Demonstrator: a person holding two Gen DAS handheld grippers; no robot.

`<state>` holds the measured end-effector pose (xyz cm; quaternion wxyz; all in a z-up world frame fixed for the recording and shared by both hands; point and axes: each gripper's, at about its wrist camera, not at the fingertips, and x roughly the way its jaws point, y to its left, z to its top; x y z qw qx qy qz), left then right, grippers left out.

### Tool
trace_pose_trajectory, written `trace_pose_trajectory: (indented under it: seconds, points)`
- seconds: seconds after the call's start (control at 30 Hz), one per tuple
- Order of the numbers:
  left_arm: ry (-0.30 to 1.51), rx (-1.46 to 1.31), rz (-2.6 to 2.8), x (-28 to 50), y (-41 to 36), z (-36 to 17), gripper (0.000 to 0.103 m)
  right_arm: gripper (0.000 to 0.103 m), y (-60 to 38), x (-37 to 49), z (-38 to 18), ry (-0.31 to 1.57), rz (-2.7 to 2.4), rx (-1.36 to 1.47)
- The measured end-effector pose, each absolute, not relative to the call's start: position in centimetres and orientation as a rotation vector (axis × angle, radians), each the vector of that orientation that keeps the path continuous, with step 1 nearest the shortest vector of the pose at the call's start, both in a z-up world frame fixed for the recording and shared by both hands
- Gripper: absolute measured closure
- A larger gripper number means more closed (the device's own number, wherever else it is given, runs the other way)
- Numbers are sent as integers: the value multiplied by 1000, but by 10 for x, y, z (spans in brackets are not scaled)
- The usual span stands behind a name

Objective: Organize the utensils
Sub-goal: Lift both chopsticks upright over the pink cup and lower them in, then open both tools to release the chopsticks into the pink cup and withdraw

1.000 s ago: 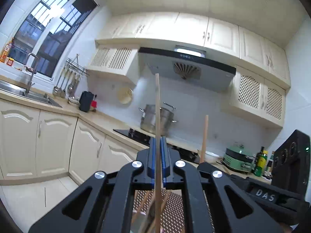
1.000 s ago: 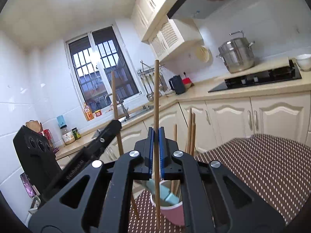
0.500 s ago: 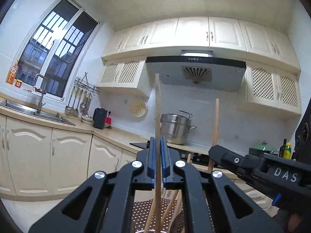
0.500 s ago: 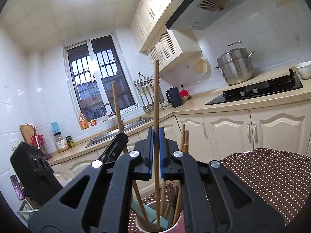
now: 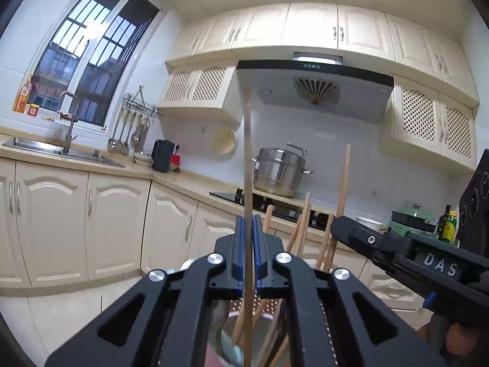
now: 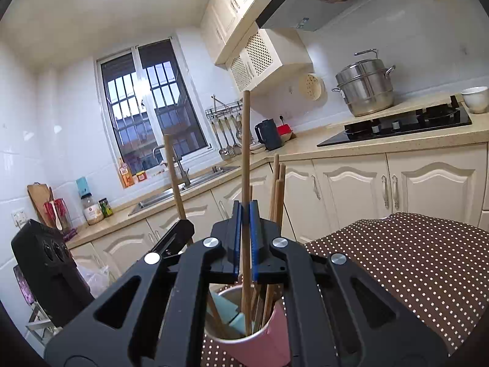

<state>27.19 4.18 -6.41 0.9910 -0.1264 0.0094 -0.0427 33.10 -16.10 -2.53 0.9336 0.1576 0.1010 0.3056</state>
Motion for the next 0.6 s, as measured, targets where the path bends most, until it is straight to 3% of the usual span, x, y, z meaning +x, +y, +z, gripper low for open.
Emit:
trace_pose_trajectory:
  seconds: [0.53, 0.57, 0.6]
  points:
    - [146, -221, -126, 229, 44, -83, 97, 97, -155, 293, -36, 264, 564, 220]
    - [162, -220, -127, 229, 44, -84, 94, 97, -153, 294, -37, 273, 559, 214]
    - [182, -219, -126, 230, 44, -84, 82, 97, -152, 294, -38, 279, 556, 210]
